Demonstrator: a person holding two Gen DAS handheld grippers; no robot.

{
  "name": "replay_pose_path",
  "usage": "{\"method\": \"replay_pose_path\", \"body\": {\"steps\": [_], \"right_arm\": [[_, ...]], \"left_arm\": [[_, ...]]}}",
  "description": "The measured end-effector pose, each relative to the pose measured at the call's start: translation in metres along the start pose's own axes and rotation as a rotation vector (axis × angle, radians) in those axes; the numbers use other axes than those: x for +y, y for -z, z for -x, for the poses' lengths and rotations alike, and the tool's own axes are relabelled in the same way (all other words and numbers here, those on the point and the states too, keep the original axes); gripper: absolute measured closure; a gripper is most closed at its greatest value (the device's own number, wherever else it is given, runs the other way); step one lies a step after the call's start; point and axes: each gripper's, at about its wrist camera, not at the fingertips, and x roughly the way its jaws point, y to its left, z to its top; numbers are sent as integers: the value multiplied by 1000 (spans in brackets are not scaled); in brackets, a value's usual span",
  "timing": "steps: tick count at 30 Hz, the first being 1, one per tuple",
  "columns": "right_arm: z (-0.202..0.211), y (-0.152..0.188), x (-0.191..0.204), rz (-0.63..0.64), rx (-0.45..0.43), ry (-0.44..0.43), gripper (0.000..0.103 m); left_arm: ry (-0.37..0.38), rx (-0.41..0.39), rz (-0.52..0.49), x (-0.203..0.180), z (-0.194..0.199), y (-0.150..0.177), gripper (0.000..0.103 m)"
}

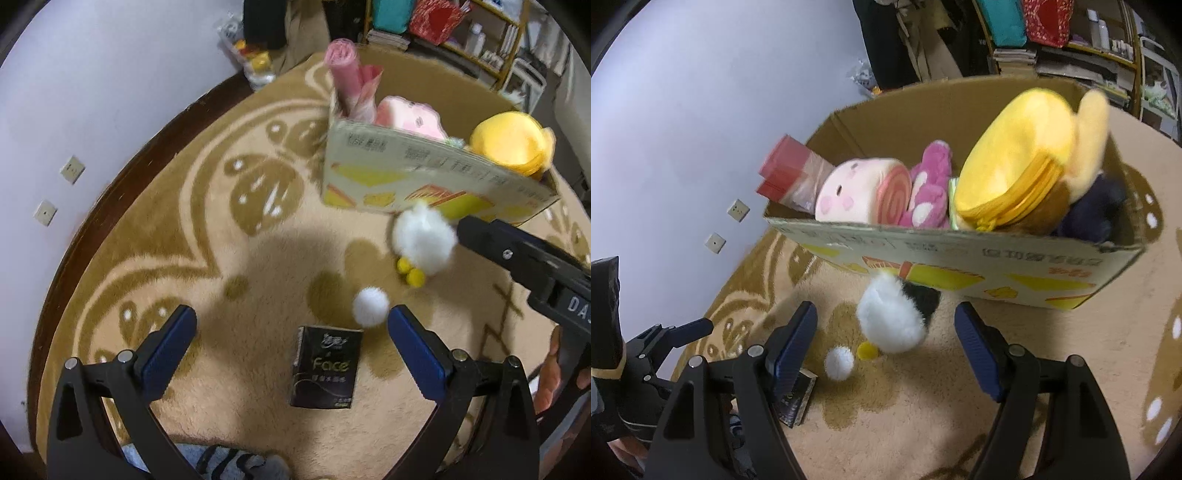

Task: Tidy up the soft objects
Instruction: 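Withdraw both tools and lower toward the white plush and black tissue pack, then grasp the black Face tissue pack with the left tool while the right tool grasps the white fluffy plush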

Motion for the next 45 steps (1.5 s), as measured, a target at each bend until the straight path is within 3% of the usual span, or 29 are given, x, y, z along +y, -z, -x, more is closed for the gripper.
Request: {"method": "replay_pose_path", "body": {"steps": [6, 14, 20, 23, 24, 26, 32, 35, 37, 45], "right_arm": [[-17, 1, -6, -12, 31, -7, 28], [-30, 4, -4, 5, 40, 4, 29], [-42, 2, -3, 12, 39, 24, 29], [-48, 3, -5, 15, 38, 40, 29], [-50, 4, -6, 16, 45, 41, 29], [-54, 5, -7, 25, 62, 52, 45], [-56, 6, -6, 36, 67, 68, 46], [-56, 6, -5, 30, 70, 61, 46], [-54, 6, -3, 26, 65, 51, 57], [-45, 13, -5, 11, 51, 42, 67]], "left_arm": [[-8, 107, -11, -4, -27, 6, 1], [-5, 166, -41, -12, -42, 11, 1], [-2, 217, -34, -12, -61, 14, 12], [-18, 250, -42, -14, -73, 17, 24], [-21, 247, -44, -15, -73, 17, 25], [-15, 240, -51, -16, -72, 16, 30], [-5, 226, -59, -19, -69, 16, 57], [-10, 214, -65, -21, -62, 20, 57], [-16, 207, -72, -24, -61, 21, 58], [-40, 138, -60, -21, -47, 11, 58]]}}
